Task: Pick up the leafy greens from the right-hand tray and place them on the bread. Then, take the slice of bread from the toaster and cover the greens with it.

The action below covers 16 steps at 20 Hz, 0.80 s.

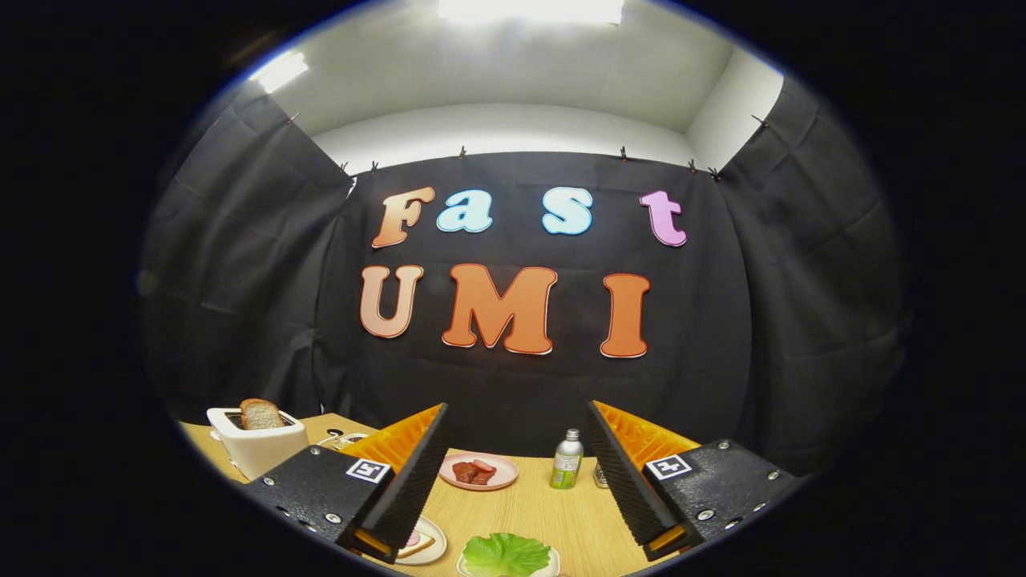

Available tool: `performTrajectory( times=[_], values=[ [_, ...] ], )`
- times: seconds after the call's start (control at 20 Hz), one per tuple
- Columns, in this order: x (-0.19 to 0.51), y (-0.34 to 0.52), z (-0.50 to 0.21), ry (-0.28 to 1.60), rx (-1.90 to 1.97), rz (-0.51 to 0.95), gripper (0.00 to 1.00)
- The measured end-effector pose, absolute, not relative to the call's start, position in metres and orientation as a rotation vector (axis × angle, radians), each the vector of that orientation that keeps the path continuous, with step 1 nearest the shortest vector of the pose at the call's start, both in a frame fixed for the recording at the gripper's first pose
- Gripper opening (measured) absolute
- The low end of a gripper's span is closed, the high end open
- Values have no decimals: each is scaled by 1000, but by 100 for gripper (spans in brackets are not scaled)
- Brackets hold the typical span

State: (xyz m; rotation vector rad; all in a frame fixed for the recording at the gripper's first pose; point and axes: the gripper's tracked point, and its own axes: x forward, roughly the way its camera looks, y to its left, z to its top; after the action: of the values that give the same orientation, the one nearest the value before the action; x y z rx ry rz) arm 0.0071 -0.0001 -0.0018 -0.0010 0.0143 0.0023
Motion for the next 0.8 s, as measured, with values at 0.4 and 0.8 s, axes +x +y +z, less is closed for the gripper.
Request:
performTrajectory(
  times=[0.4, 0.8],
  values=[
    [19, 10, -43, 157, -8, 34, 100],
    [20, 18, -150, 519, 27, 81, 100]
  ],
)
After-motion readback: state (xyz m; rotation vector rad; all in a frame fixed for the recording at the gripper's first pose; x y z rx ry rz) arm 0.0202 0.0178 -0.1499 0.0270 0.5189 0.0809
